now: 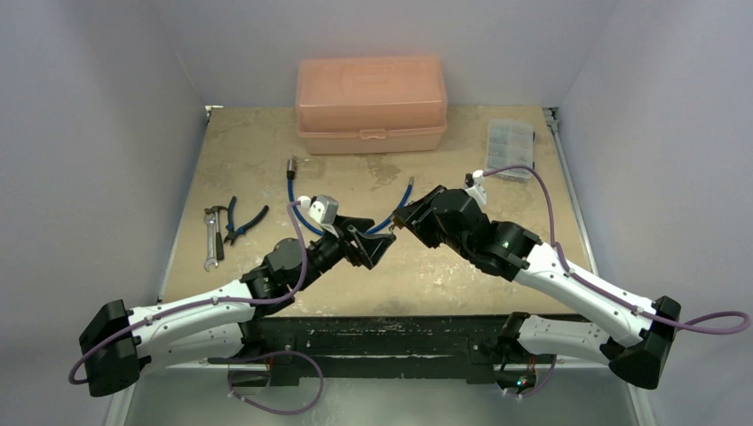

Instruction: Unlock with the key

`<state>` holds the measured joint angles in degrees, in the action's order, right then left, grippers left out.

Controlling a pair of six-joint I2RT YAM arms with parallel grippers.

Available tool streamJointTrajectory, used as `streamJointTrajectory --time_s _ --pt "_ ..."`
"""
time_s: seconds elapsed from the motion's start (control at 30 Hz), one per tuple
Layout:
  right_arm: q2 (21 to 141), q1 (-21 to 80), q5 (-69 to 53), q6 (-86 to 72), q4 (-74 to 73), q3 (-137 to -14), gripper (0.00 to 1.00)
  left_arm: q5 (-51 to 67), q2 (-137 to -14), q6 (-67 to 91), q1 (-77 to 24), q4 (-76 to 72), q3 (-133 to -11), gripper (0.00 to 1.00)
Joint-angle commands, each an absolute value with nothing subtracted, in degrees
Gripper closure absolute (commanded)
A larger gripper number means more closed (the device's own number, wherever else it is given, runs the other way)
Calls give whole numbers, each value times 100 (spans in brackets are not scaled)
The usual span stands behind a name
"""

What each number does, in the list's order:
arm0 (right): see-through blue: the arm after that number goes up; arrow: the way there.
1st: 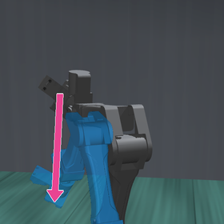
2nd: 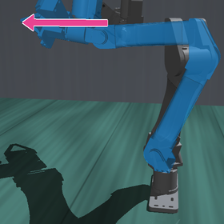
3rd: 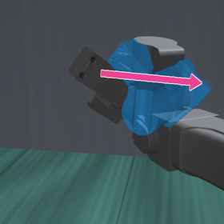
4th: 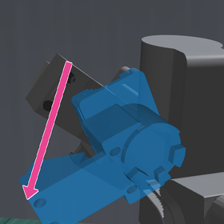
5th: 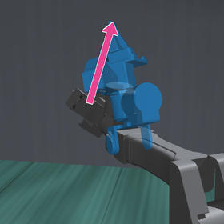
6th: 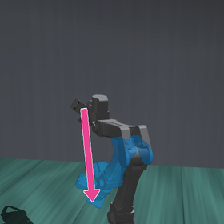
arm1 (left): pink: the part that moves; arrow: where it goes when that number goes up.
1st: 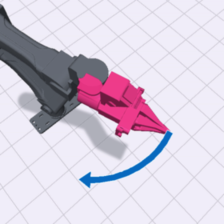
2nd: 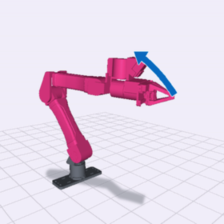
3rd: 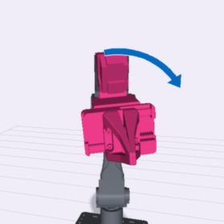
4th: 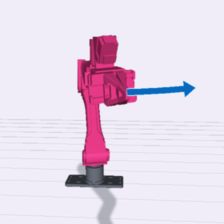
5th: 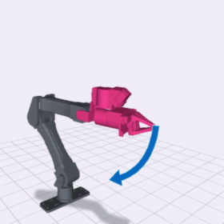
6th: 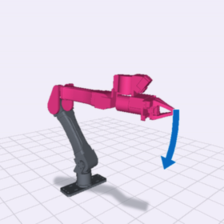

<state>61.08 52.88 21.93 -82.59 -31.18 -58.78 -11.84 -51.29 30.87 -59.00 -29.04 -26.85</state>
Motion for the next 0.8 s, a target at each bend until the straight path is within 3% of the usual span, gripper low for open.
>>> streamJointTrajectory --time_s 0.0,0.53,0.77 --pt "5968 5311 2266 -8183 -2680 -5950 100 -912 -5417 3155 -5862 -3635 -2772 23" --pt "5942 5309 2028 -8101 -2502 -5911 100 -1109 -6227 3222 -5734 -4407 -2953 40" --pt "5882 5311 2004 -8074 -2458 -5882 100 -1195 -6381 3269 -5688 -4762 -2950 42"
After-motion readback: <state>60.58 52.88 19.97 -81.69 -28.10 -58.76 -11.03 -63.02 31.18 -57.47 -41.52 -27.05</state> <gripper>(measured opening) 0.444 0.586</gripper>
